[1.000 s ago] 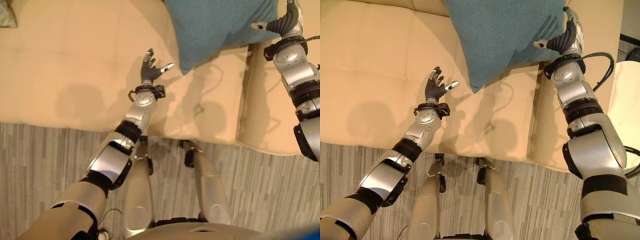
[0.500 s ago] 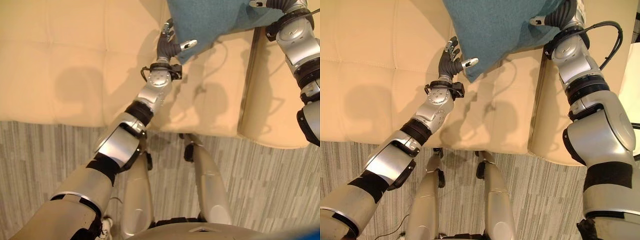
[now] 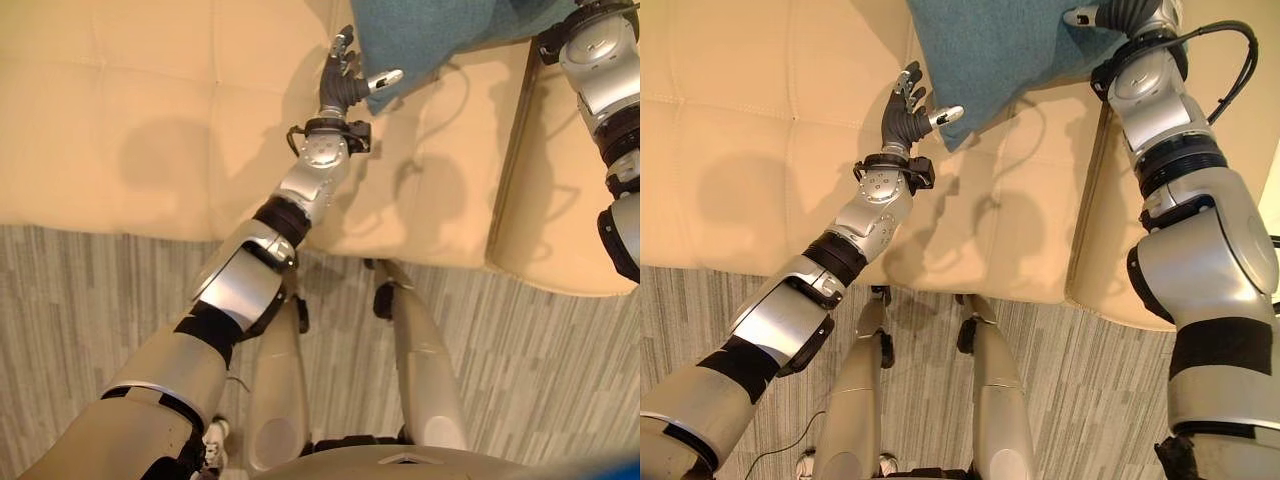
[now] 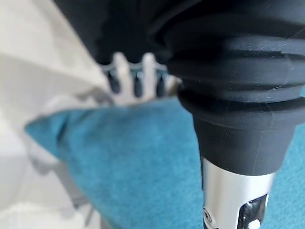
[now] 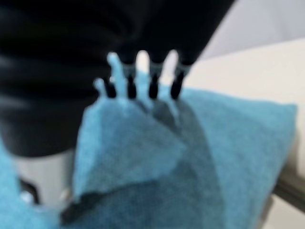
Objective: Pick up all the scattered cushions and arrange them neatly on the sofa.
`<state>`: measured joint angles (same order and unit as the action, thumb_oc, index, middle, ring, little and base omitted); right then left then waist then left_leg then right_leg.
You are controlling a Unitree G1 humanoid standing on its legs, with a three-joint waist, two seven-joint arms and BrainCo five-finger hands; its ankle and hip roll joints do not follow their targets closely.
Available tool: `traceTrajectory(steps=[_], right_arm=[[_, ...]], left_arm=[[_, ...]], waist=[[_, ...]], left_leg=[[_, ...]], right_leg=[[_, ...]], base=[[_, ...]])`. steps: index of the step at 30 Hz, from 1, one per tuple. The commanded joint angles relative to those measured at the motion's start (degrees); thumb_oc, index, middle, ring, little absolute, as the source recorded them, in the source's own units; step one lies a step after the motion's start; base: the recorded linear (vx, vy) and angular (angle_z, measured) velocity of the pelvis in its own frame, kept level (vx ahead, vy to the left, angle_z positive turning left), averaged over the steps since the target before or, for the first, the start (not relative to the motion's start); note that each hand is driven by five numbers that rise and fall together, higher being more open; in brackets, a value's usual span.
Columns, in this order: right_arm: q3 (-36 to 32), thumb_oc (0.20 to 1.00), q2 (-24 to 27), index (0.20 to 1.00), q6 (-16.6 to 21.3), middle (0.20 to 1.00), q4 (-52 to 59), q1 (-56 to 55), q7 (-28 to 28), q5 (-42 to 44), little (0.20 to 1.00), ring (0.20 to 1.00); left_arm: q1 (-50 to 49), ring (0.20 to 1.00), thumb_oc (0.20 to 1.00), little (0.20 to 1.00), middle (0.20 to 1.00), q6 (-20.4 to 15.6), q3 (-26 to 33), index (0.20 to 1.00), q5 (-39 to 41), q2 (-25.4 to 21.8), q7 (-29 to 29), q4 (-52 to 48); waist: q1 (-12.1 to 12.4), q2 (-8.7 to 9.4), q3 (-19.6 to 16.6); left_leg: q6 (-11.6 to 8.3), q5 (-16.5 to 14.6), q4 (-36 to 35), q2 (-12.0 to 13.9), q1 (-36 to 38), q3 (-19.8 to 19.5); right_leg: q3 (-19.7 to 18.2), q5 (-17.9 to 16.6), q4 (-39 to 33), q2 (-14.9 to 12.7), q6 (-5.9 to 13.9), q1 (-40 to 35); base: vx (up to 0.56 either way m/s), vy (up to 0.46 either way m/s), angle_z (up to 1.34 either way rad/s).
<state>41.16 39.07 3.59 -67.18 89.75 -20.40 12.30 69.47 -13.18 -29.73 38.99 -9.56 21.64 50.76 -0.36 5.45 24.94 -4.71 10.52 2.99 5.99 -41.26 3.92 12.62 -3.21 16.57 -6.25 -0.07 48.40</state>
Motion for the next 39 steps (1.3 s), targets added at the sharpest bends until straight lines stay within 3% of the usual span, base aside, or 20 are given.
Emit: traceTrajectory(steps=[1,23,29,34,39], right_arm=[[4.0,1.000,-1.0,1.000,2.0,1.000,-0.1,2.2,1.5,0.5,1.000,1.000],[3.3,1.000,-1.0,1.000,1.9,1.000,2.5,-0.9,2.4,-1.2,1.000,1.000],[0.7,1.000,1.0,1.000,2.5,1.000,9.9,-5.5,1.8,-2.3,1.000,1.000],[-6.0,1.000,5.2,1.000,3.7,1.000,23.8,-19.5,2.5,-4.7,1.000,1.000],[-16.2,1.000,7.8,1.000,4.6,1.000,34.8,-42.0,6.5,-7.7,1.000,1.000]], left_arm=[[2.2,1.000,1.000,1.000,1.000,-3.5,0.6,1.000,-0.2,0.7,0.3,0.2],[-1.1,1.000,1.000,1.000,1.000,-3.4,0.8,1.000,-0.3,-0.3,0.2,-2.1],[-5.8,1.000,1.000,1.000,1.000,-3.5,2.4,1.000,-1.7,-1.7,0.2,-7.7],[-16.7,1.000,1.000,1.000,1.000,-3.3,4.4,1.000,-3.1,-5.0,-1.4,-17.2],[-31.8,1.000,1.000,1.000,1.000,-2.2,8.7,1.000,-2.9,-7.7,-4.9,-23.7]], waist=[[-0.9,0.12,-2.2],[-0.9,0.10,-1.7],[-1.1,0.08,-1.9],[-1.3,0.40,-2.7],[-1.7,0.86,-4.0]], left_leg=[[-5.67,1.8,-2.1,0.7,0.3,-2.7],[-5.70,1.4,-1.3,0.5,2.5,-2.0],[-5.68,0.7,-0.7,0.6,4.7,-1.8],[-5.31,-1.6,0.9,0.4,10.2,-1.2],[-4.51,-3.7,1.0,0.1,19.0,0.0]], right_leg=[[-5.0,-8.1,-13.0,-0.6,10.22,-4.4],[-5.0,-8.3,-13.7,-1.0,9.98,-7.1],[-4.9,-7.8,-13.1,-1.0,9.98,-9.0],[-4.7,-6.4,-12.2,-1.1,9.52,-14.6],[-4.6,-4.7,-12.1,-1.2,9.39,-23.0]], base=[[0.00,0.000,0.00],[0.00,0.000,0.00],[0.00,0.000,0.00],[0.02,0.010,0.01],[0.04,0.026,0.06]])
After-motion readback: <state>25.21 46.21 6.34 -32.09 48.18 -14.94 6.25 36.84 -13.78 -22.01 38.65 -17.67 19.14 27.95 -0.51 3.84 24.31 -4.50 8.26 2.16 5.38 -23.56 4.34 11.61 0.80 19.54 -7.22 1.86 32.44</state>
